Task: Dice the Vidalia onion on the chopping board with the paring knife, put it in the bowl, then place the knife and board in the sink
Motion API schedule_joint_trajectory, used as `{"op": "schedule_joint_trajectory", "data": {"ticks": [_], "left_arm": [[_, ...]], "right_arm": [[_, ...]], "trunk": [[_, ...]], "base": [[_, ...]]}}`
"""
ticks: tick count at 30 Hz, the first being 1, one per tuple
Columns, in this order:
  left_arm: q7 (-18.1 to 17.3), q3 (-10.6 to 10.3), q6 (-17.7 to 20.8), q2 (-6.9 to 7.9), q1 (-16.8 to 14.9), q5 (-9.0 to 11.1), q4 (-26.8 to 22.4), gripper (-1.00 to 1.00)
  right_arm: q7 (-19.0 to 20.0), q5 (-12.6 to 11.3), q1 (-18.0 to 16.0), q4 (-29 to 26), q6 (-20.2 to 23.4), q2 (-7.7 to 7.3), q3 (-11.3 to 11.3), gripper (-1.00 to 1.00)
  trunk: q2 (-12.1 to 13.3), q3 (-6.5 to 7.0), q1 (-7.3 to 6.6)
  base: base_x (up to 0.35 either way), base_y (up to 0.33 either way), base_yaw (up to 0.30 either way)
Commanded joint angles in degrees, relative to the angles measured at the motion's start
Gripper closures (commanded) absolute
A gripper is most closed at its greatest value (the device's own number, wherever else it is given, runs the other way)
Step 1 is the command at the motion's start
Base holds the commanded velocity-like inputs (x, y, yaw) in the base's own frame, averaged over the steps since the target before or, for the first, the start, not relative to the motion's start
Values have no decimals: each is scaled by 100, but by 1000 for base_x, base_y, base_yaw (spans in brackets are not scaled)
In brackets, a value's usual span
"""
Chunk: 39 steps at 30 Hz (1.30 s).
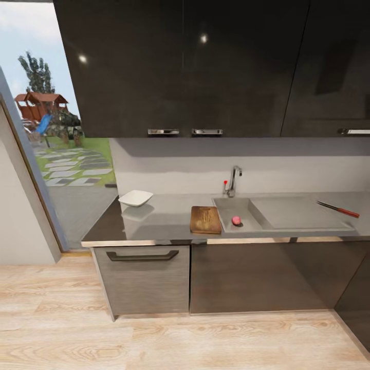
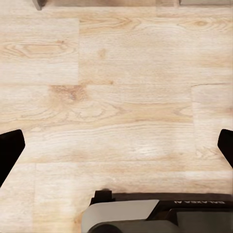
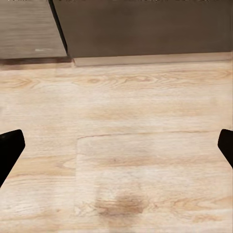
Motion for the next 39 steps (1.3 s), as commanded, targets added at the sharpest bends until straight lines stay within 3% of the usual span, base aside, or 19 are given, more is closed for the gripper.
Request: {"op": "schedule_joint_trajectory", "data": {"ticks": [1,28,39], "left_arm": [[2,3,-9,-1,1,4,-6,-100],[2,3,-9,-1,1,4,-6,-100],[2,3,-9,-1,1,3,-7,-100]], "right_arm": [[-13,1,-1,-1,-10,1,2,-100],[-13,1,-1,-3,-13,-1,-5,-100],[-13,1,-1,-4,-10,-1,-5,-100]], "trunk": [[34,10,-20],[1117,495,-613],[1117,495,-613]], "base": [[0,0,0],[0,0,0],[0,0,0]]}}
